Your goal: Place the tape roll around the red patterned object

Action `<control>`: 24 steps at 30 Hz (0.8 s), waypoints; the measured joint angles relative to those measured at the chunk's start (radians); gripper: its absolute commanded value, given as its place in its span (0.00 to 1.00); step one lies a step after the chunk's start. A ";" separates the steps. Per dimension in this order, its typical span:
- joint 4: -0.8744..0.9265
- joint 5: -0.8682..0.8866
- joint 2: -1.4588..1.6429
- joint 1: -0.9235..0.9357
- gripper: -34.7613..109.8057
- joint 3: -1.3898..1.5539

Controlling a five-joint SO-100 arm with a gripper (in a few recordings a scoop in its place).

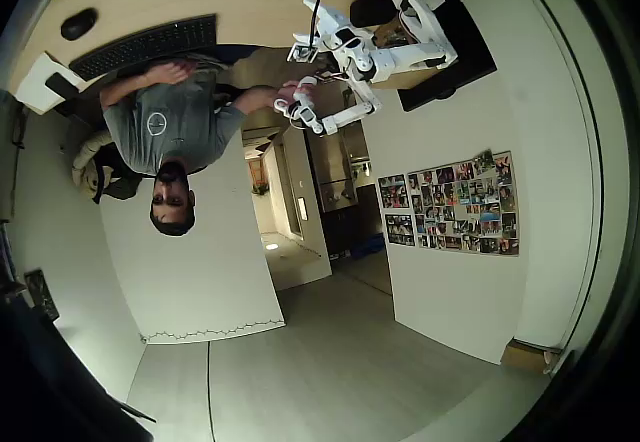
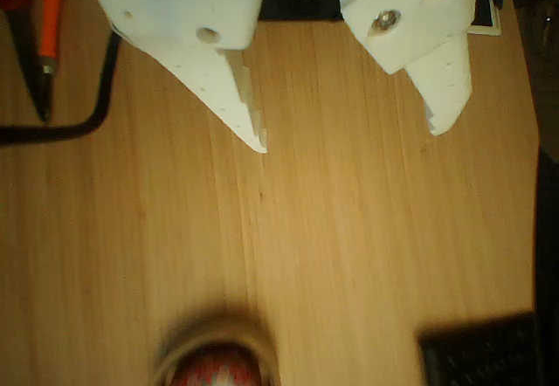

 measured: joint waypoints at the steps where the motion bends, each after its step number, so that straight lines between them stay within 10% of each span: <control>1: -0.006 0.000 -0.002 -0.006 0.56 0.000; 24: -0.061 -0.037 -0.160 -0.040 0.56 -0.135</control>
